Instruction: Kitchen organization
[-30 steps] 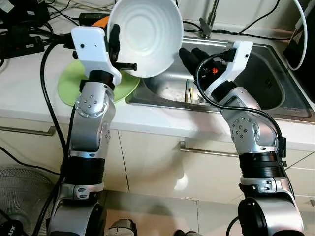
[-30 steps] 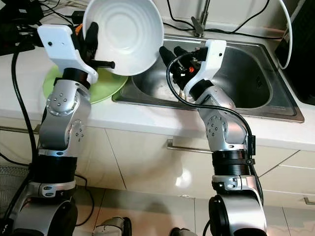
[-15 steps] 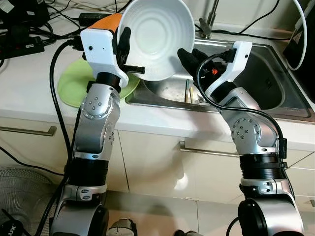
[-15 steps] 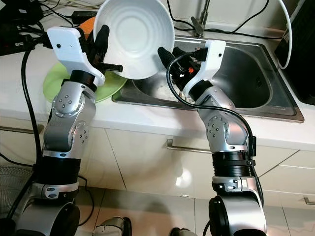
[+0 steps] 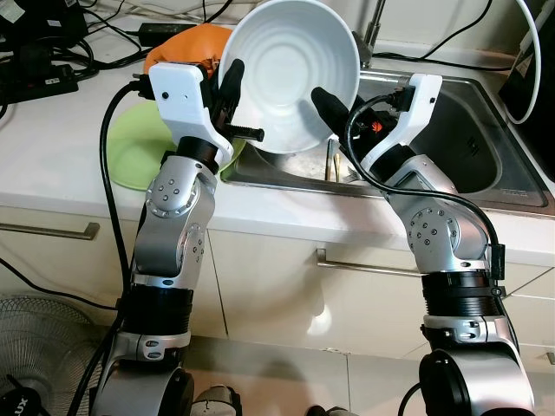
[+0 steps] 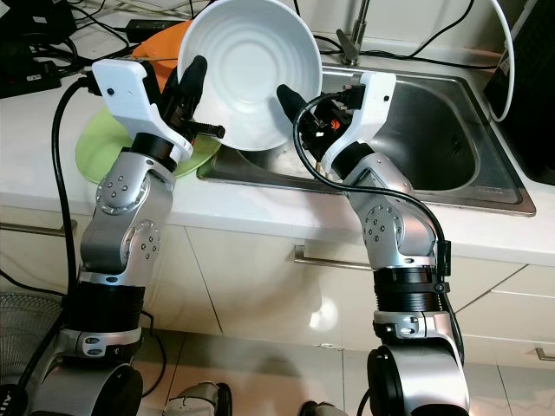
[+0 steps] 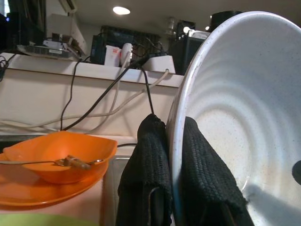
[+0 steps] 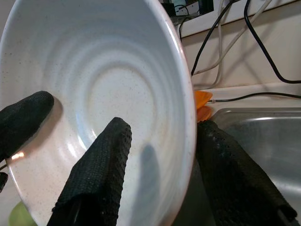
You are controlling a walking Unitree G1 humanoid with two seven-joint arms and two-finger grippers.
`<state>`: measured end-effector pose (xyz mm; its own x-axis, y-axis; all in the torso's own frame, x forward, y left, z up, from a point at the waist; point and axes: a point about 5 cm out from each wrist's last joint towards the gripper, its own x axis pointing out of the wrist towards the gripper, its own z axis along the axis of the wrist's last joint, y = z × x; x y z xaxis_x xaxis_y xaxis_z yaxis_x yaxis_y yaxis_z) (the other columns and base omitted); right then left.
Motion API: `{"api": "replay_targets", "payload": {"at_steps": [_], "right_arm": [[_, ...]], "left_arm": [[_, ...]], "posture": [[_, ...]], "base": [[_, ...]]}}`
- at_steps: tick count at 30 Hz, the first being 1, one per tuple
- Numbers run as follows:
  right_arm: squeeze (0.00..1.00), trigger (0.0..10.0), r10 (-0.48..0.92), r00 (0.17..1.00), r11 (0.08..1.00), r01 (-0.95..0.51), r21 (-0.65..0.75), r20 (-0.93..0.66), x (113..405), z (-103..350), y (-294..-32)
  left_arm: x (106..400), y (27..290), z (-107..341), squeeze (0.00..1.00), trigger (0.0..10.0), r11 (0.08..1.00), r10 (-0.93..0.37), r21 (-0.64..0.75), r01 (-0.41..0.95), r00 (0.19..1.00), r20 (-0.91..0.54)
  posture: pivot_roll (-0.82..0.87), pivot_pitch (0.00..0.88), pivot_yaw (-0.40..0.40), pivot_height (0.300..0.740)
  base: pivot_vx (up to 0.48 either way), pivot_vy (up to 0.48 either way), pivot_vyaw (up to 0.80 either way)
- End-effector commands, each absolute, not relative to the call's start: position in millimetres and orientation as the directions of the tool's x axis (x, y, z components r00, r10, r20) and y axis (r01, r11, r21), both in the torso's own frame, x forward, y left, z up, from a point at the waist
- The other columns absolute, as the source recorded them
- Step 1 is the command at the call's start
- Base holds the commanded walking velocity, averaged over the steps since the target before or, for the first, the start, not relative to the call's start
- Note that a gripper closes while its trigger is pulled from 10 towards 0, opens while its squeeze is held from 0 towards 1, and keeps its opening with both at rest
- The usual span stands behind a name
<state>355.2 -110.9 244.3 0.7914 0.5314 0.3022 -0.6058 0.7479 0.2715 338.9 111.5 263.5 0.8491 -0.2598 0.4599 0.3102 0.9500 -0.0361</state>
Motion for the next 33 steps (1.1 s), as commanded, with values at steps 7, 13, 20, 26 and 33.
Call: {"api": "replay_targets", "payload": {"at_steps": [7, 13, 20, 26, 33], "right_arm": [[0.00, 0.0, 0.524, 0.790, 0.739, -0.608, 0.291, 0.320, 353.9, 246.1, -115.1], [0.00, 0.0, 0.521, 0.792, 0.739, -0.605, 0.295, 0.319, 354.0, 245.5, -115.5], [0.00, 0.0, 0.520, 0.792, 0.738, -0.605, 0.298, 0.319, 353.9, 245.0, -115.3], [0.00, 0.0, 0.520, 0.794, 0.741, -0.603, 0.296, 0.315, 354.0, 244.5, -115.0], [0.00, 0.0, 0.519, 0.800, 0.751, -0.595, 0.287, 0.302, 354.2, 242.3, -114.7]], "left_arm": [[336.0, 109.4, 272.9, 0.00, 10.0, 0.936, -0.279, -0.046, 0.349, 0.815, 0.508], [335.5, 108.4, 271.7, 0.00, 10.0, 0.932, -0.285, -0.053, 0.359, 0.813, 0.507], [334.3, 107.2, 271.3, 0.00, 10.0, 0.930, -0.298, -0.035, 0.365, 0.809, 0.507], [334.2, 107.2, 272.7, 0.00, 10.0, 0.936, -0.303, 0.003, 0.351, 0.805, 0.509], [334.0, 103.6, 272.5, 1.00, 10.0, 0.931, -0.325, 0.022, 0.364, 0.802, 0.502]], "posture": [[0.13, 0.087, -0.019, 0.740], [0.13, 0.094, -0.020, 0.740], [0.13, 0.094, -0.020, 0.740], [0.13, 0.099, -0.021, 0.740], [0.13, 0.102, -0.022, 0.740]], "base": [[0.000, 0.000, 0.00], [0.000, 0.000, 0.00], [0.000, 0.000, 0.00], [0.000, 0.000, 0.00], [0.000, 0.000, 0.00]]}}
